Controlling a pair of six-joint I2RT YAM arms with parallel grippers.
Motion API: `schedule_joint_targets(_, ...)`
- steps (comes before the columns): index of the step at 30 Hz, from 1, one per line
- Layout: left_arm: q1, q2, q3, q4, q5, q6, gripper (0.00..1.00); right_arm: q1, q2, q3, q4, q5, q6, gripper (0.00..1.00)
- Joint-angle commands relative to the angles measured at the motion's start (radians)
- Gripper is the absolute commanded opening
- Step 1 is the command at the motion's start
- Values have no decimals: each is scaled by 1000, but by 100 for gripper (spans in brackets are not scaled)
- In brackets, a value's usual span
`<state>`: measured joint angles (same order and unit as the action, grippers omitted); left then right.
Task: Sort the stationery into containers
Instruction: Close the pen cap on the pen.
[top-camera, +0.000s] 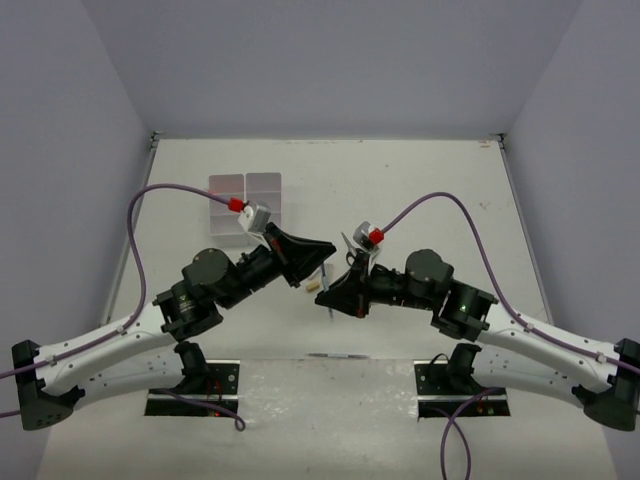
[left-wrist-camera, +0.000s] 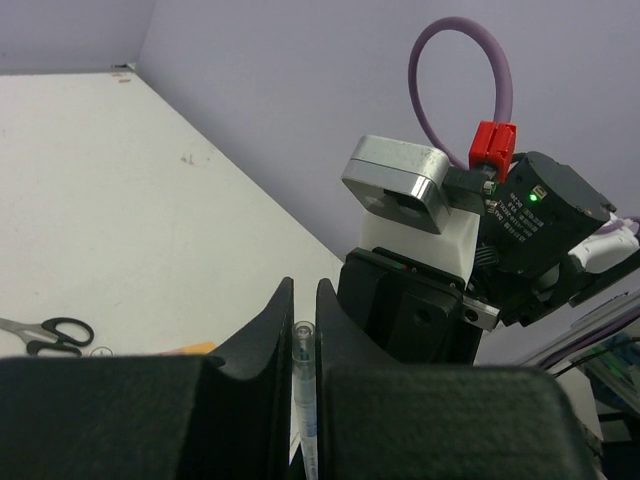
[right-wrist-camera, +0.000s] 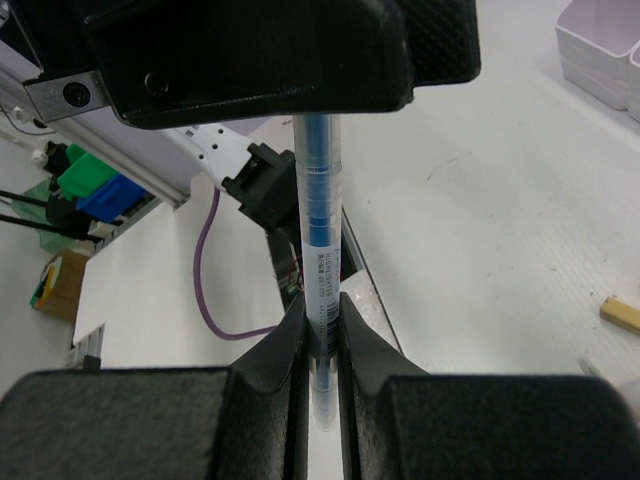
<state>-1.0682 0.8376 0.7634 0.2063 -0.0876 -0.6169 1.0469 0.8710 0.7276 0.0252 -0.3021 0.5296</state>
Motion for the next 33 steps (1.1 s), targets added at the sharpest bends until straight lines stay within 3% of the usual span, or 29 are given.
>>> schedule_joint_targets(1, -3, -8, -59, 10, 60, -24, 0, -4, -28, 132, 48, 125, -3, 0)
schedule_joint_targets(7, -4, 2, -116, 52, 83, -53, 0, -22, 1, 261, 32, 148, -42, 0)
schedule_joint_targets(16, -38, -8, -288, 289, 169, -153, 0, -40, 100, 494, -57, 100, -127, 0)
schedule_joint_targets(33, -226, 85, -365, 387, 36, -177, 0, -99, 221, 689, -137, 55, -181, 0)
